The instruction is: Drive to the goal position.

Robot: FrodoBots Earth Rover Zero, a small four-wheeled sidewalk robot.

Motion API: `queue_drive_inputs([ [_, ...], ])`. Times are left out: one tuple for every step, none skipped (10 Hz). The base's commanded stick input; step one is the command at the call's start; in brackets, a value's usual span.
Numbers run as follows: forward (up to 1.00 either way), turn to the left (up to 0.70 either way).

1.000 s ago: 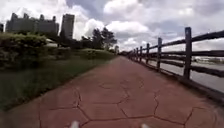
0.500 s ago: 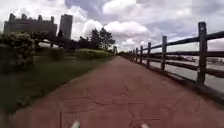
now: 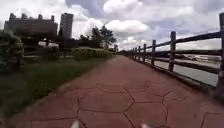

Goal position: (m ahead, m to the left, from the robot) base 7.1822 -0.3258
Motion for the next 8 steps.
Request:
queue_drive_inputs([
  [1.0,0.0],
  [1.0,0.0],
  [1.0,0.0],
  [1.0,0.0],
  [1.0,0.0],
  [1.0,0.0],
  [1.0,0.0],
  [1.0,0.0],
])
